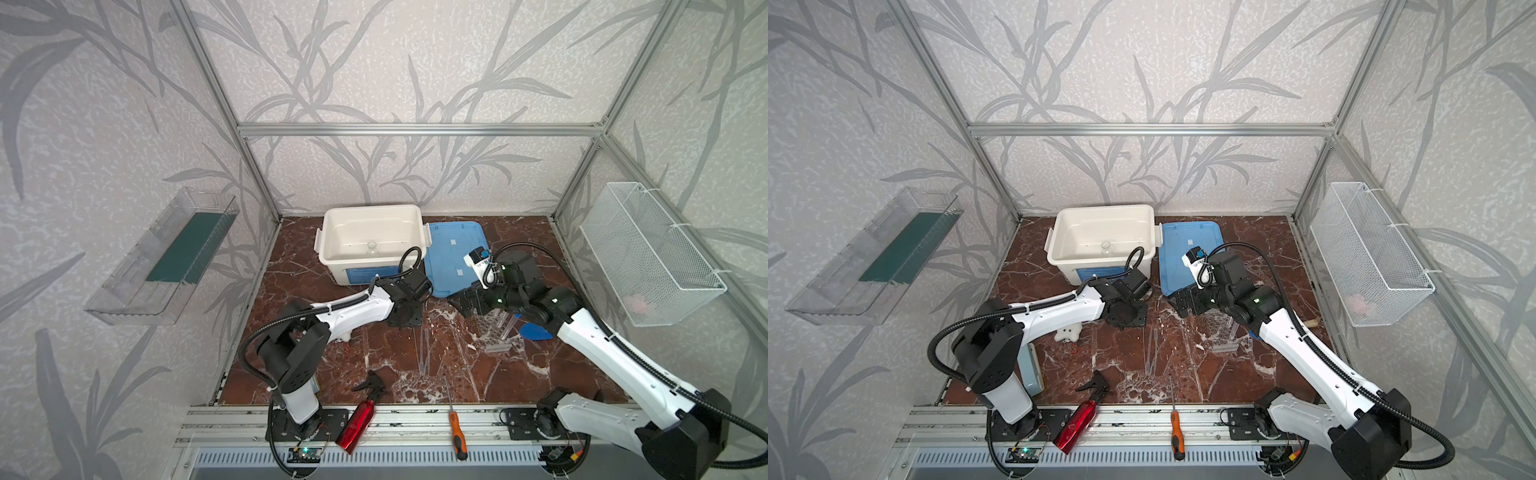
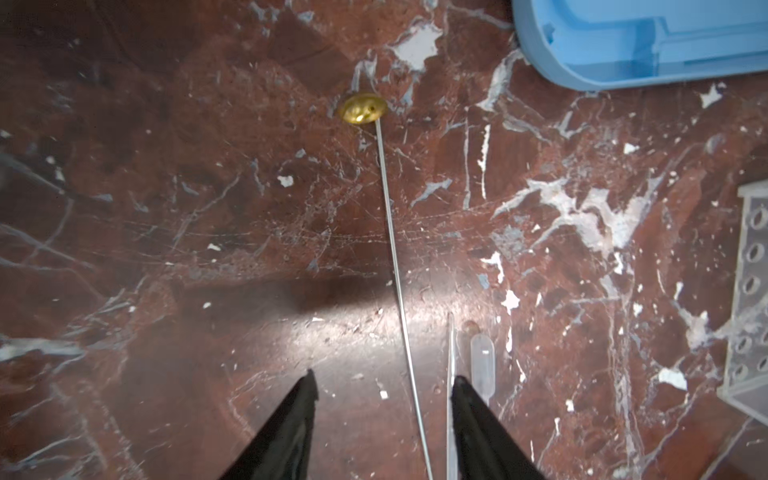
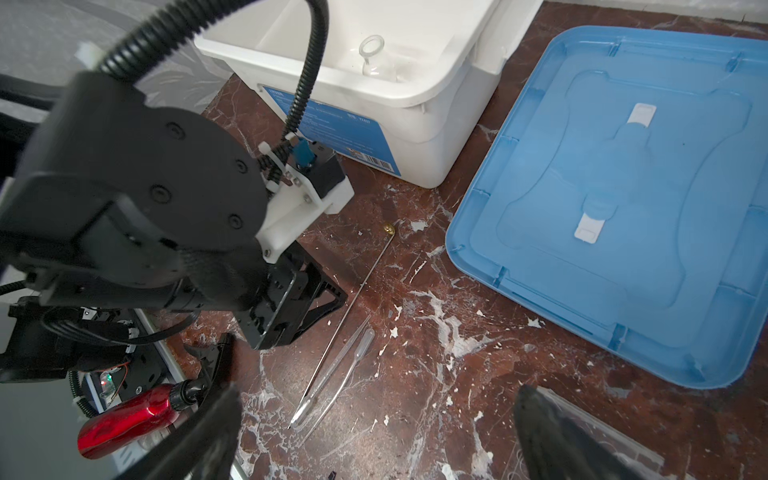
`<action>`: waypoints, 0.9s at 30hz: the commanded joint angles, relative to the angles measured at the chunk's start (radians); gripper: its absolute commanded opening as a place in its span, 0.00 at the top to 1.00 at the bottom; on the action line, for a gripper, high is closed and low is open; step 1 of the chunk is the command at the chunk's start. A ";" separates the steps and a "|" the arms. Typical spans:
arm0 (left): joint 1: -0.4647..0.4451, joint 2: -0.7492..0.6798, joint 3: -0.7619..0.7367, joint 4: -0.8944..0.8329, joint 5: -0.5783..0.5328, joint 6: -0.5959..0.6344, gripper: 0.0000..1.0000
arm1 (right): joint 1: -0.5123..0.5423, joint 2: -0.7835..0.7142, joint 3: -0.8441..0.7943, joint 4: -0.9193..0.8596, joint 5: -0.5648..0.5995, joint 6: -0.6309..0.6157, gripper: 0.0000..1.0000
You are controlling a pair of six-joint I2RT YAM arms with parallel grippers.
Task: Organize the chemistry lab equipment
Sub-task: 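Lower the left gripper onto the long metal rod and grasp it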
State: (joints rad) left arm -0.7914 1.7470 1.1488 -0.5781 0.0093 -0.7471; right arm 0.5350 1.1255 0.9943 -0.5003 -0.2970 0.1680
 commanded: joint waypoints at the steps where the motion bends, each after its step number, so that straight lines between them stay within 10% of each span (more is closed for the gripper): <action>1: -0.016 0.041 -0.006 0.069 0.001 -0.055 0.50 | 0.000 0.008 -0.013 0.016 0.001 0.002 0.00; 27: -0.064 0.108 0.003 -0.069 -0.140 -0.050 0.90 | 0.000 0.017 -0.042 0.046 0.021 -0.002 0.00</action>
State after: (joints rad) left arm -0.8501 1.8629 1.1633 -0.5747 -0.1120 -0.7864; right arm 0.5350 1.1400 0.9642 -0.4793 -0.2852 0.1669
